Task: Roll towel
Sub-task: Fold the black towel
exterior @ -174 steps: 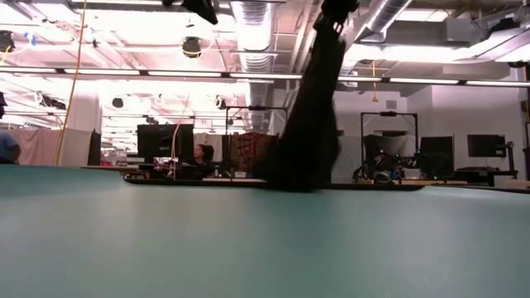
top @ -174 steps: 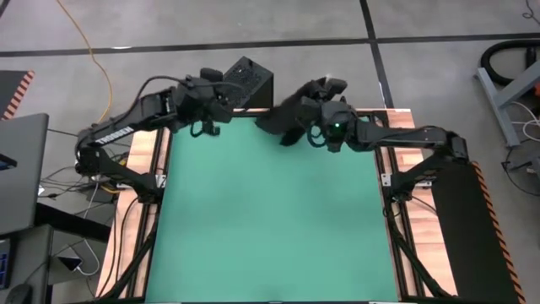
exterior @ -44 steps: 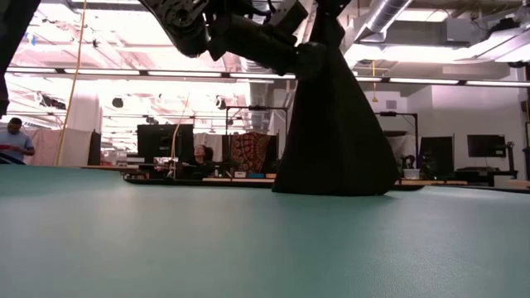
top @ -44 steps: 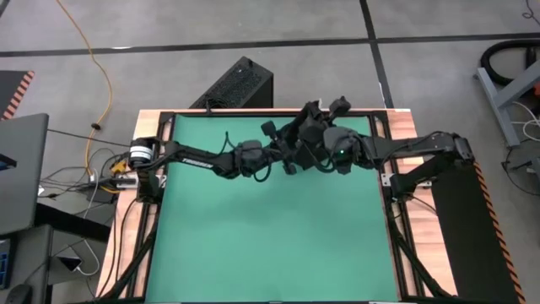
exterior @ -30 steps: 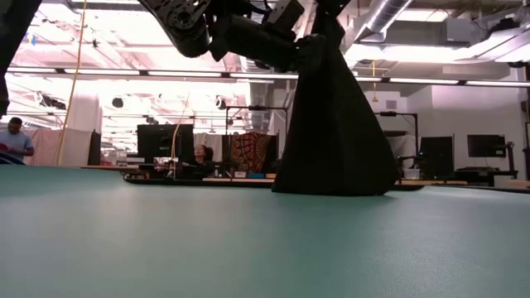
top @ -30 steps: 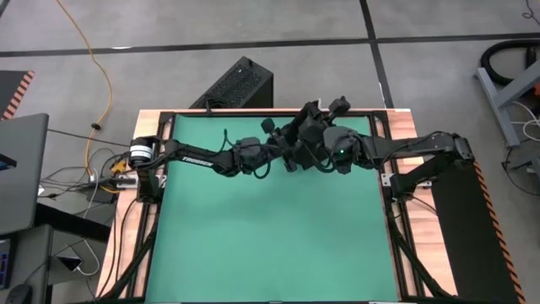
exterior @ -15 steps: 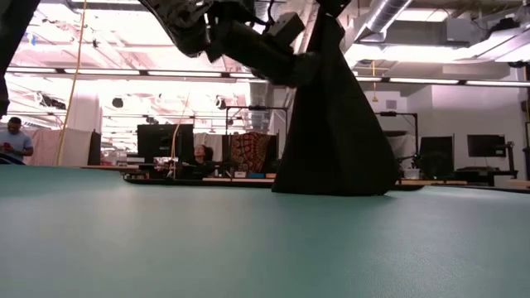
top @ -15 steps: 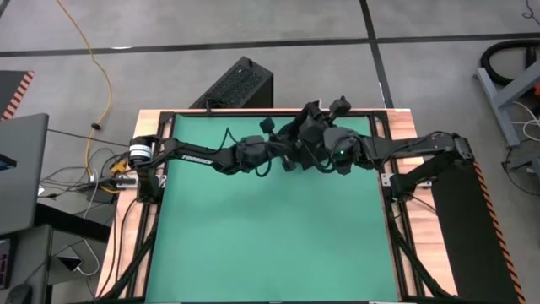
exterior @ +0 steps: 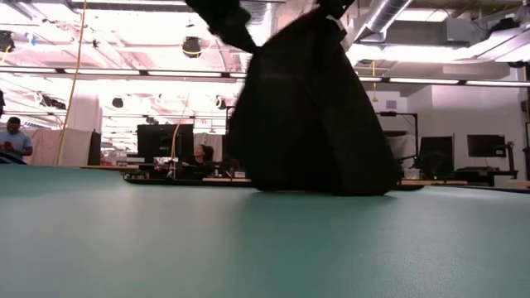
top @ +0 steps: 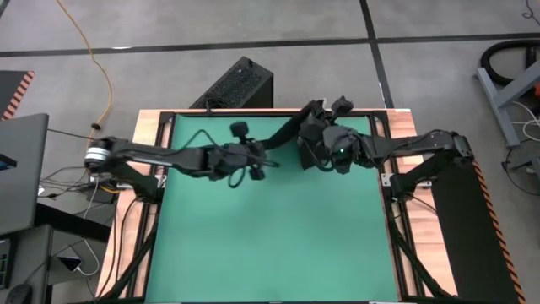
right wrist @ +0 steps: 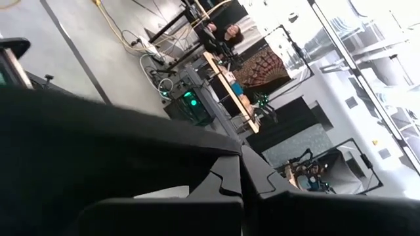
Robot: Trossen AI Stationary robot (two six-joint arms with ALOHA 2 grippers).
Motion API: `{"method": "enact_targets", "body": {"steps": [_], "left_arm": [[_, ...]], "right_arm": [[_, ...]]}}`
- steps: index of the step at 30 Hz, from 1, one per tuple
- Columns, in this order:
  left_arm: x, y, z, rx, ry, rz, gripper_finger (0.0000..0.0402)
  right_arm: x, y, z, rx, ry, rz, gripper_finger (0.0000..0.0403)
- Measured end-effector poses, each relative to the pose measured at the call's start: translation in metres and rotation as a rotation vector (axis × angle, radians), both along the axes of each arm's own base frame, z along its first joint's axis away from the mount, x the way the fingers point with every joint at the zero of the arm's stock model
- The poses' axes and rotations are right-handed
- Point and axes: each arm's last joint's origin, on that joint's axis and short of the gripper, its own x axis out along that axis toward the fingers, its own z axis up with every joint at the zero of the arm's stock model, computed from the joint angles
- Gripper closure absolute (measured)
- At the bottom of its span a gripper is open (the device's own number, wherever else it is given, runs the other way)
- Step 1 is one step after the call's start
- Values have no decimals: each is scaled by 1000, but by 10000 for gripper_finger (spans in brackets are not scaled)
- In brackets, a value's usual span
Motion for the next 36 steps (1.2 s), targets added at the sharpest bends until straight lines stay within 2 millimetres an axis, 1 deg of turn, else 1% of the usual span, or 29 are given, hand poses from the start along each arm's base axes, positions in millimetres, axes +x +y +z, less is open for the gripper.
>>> {"method": "enact_targets", "body": {"steps": [4, 7, 9, 12, 14, 16, 17, 21, 23, 25, 28, 30, 32, 34, 36], "left_arm": [[-41, -2, 24, -15, 37, 33, 401], [-71, -4, 41, -37, 2, 48, 401], [-86, -7, 50, -65, -34, 45, 401], [-102, -13, 57, -162, -81, -57, 401], [-105, -17, 51, -247, -85, -168, 401], [-103, -20, 35, -314, -54, -244, 397], [-100, -21, 24, -347, -52, -263, 392], [-78, -28, -38, -401, -64, -347, 358], [-67, -31, -66, -399, -123, -373, 335], [-58, -33, -86, -392, -207, -395, 311], [-44, -36, -104, -380, -345, -422, 275], [-32, -39, -114, -355, -385, -445, 255], [-17, -44, -123, -249, -322, -510, 239], [-2, -53, -131, -103, -199, -597, 228], [16, -64, -138, 47, -59, -649, 223]], "right_arm": [[-2, 17, 0, -13, 10, -14, 401], [-5, 35, 1, -19, 11, 8, 401], [-7, 47, 1, -20, 7, 28, 401], [-9, 58, 3, -16, -19, 52, 401], [-9, 60, 3, -15, -24, 54, 401], [-9, 59, 3, -15, -24, 49, 401], [-9, 58, 3, -15, -24, 47, 401], [-9, 55, 3, -15, -24, 35, 401], [-9, 54, 3, -15, -24, 34, 401], [-8, 53, 3, -15, -23, 31, 401], [-8, 53, 3, -14, -25, 33, 401], [-8, 53, 3, -13, -26, 38, 401], [-8, 53, 3, -12, -26, 46, 401], [-8, 53, 3, -12, -26, 48, 401], [-8, 53, 3, -12, -26, 52, 401]]}}
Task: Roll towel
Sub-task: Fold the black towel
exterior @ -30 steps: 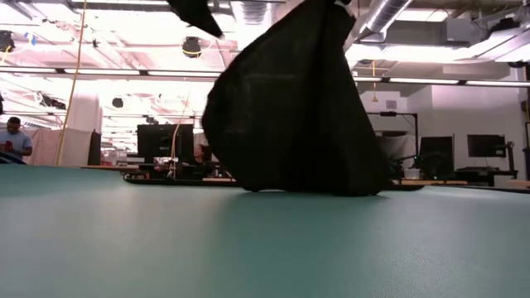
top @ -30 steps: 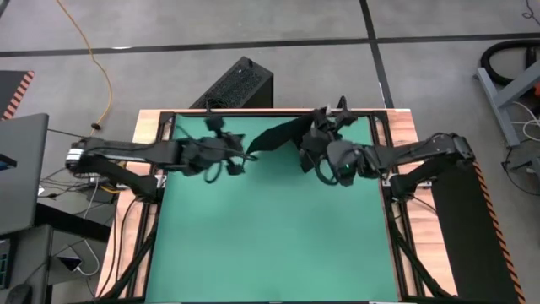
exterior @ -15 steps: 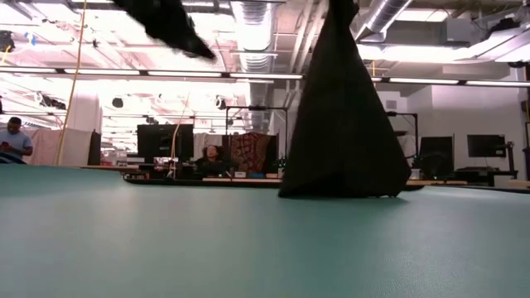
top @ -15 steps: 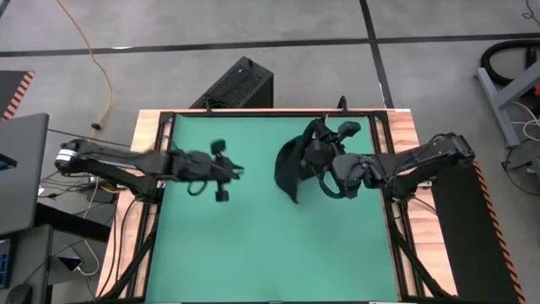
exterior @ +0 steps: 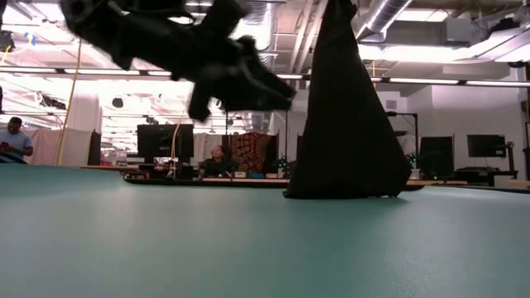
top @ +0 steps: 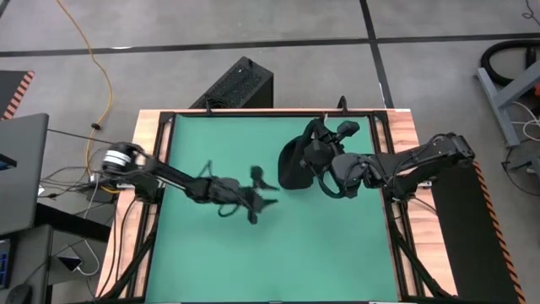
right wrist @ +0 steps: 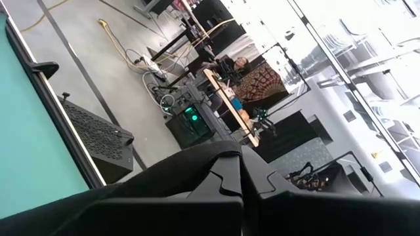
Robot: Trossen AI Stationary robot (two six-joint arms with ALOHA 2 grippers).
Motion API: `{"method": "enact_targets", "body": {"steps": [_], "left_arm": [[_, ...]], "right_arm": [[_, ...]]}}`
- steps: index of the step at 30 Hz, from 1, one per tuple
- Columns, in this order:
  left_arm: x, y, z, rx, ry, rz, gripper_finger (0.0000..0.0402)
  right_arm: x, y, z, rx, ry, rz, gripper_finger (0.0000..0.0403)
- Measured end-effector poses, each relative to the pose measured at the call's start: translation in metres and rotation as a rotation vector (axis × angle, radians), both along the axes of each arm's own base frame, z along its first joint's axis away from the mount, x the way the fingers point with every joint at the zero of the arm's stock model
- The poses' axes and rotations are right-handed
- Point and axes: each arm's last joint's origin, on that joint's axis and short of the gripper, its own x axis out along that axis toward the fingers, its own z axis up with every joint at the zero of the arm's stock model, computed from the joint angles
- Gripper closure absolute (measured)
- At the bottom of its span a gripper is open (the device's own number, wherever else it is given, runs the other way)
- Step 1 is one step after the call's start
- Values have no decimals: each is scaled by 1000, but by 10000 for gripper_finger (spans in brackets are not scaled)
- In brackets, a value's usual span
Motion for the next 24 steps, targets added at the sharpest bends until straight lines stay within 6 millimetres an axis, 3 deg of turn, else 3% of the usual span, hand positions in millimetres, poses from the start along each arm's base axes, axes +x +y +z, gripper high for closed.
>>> {"method": "enact_targets", "body": {"steps": [5, 12, 17, 24], "left_arm": [[45, -19, 4, 369, 288, 82, 220], [89, -29, 27, 541, 399, 18, 220], [99, -37, 47, 703, 369, -101, 220], [107, -15, 57, 819, 365, -148, 220]], "right_arm": [[0, 0, 0, 0, 1, 7, 401], [0, 0, 0, 0, 4, 8, 401], [0, 0, 0, -3, 12, 8, 401], [0, 0, 0, -4, 14, 9, 401]]}}
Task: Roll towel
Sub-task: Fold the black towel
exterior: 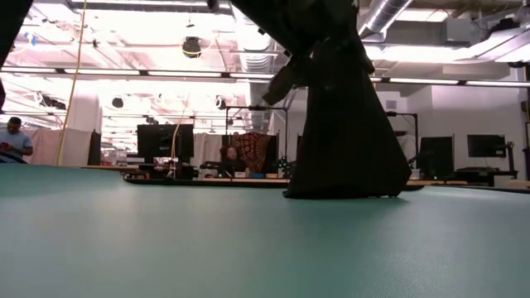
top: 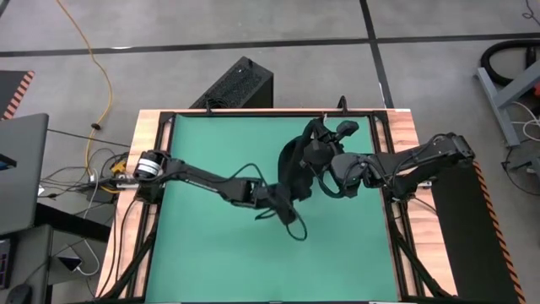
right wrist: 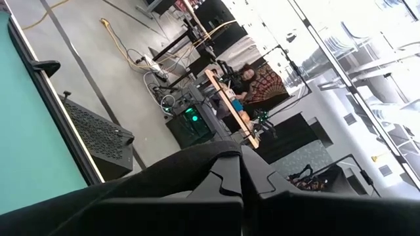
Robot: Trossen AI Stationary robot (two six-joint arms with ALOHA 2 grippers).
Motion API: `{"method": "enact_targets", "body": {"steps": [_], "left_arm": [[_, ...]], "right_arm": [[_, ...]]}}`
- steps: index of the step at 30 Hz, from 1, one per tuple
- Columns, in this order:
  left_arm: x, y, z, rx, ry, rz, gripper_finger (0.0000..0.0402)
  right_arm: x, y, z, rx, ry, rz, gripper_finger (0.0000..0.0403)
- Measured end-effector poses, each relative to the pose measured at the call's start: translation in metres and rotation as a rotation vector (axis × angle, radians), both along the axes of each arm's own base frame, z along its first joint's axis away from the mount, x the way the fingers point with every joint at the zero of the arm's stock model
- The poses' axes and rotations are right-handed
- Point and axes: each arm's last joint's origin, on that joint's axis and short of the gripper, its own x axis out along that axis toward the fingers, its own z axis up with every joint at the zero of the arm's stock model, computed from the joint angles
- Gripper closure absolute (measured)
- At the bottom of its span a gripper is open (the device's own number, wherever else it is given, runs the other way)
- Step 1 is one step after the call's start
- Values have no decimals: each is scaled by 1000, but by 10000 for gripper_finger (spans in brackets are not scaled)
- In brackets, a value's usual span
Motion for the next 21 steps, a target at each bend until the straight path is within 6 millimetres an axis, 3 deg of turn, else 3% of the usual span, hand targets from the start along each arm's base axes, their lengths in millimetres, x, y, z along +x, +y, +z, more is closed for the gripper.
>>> {"method": "enact_targets", "body": {"steps": [6, 11, 16, 21], "left_arm": [[6, 29, 5, -17, -61, 59, 220], [4, 49, 3, -53, -81, 275, 224], [-10, 64, -12, 41, 74, 511, 248], [-33, 76, -28, -30, 229, 691, 281]], "right_arm": [[1, 1, 0, 9, -11, 45, 401], [1, 1, 0, 10, -12, 47, 401], [1, 1, 0, 10, -12, 47, 401], [1, 0, 0, 9, -15, 28, 401]]}}
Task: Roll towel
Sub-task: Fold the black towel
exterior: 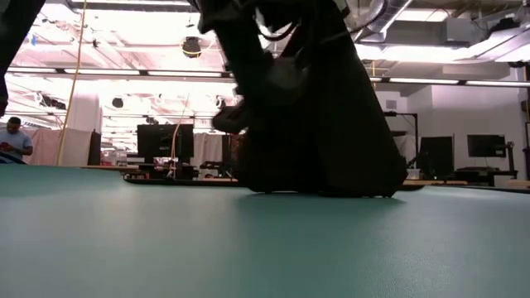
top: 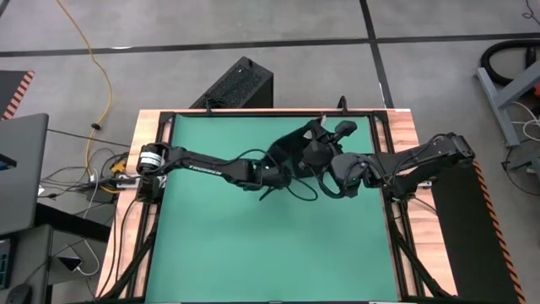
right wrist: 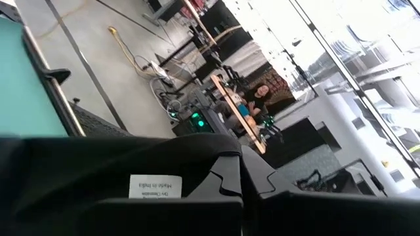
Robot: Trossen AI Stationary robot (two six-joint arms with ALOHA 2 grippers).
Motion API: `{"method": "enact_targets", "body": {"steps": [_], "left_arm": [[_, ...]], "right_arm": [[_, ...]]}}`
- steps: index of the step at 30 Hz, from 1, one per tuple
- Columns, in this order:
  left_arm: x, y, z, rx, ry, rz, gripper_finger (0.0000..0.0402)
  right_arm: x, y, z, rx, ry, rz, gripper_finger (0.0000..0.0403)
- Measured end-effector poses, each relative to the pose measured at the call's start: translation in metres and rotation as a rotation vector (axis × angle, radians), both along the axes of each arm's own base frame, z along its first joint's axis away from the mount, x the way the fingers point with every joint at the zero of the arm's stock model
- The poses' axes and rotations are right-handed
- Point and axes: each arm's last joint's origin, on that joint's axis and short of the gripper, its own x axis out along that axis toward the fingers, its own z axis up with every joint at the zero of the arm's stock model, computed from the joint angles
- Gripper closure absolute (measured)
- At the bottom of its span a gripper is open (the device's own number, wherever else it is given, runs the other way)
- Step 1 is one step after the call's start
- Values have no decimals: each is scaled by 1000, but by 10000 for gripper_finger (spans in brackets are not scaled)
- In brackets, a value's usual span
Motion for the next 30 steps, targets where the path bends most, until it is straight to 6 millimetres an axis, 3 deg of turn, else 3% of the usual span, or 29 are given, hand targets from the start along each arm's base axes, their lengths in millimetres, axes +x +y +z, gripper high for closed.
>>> {"method": "enact_targets", "body": {"steps": [4, 9, 15, 19, 25, 30], "left_arm": [[-17, 5, -2, -93, 6, 157, 307], [-34, 15, 9, -163, -115, 323, 342], [-60, 31, 17, -252, -334, 388, 384], [-89, 38, 18, -316, -542, 438, 399], [-131, 24, 13, -685, -900, 356, 401], [-149, -1, -3, -978, -1150, 205, 401]], "right_arm": [[0, 0, 0, 6, -14, -7, 401], [-2, -1, -8, 31, -42, -18, 401], [-7, -2, -25, 72, -69, -31, 401], [-11, -5, -33, 119, -136, -42, 401], [-13, -11, -52, 230, -189, -38, 401], [-6, -15, -73, 316, -192, -65, 401]]}}
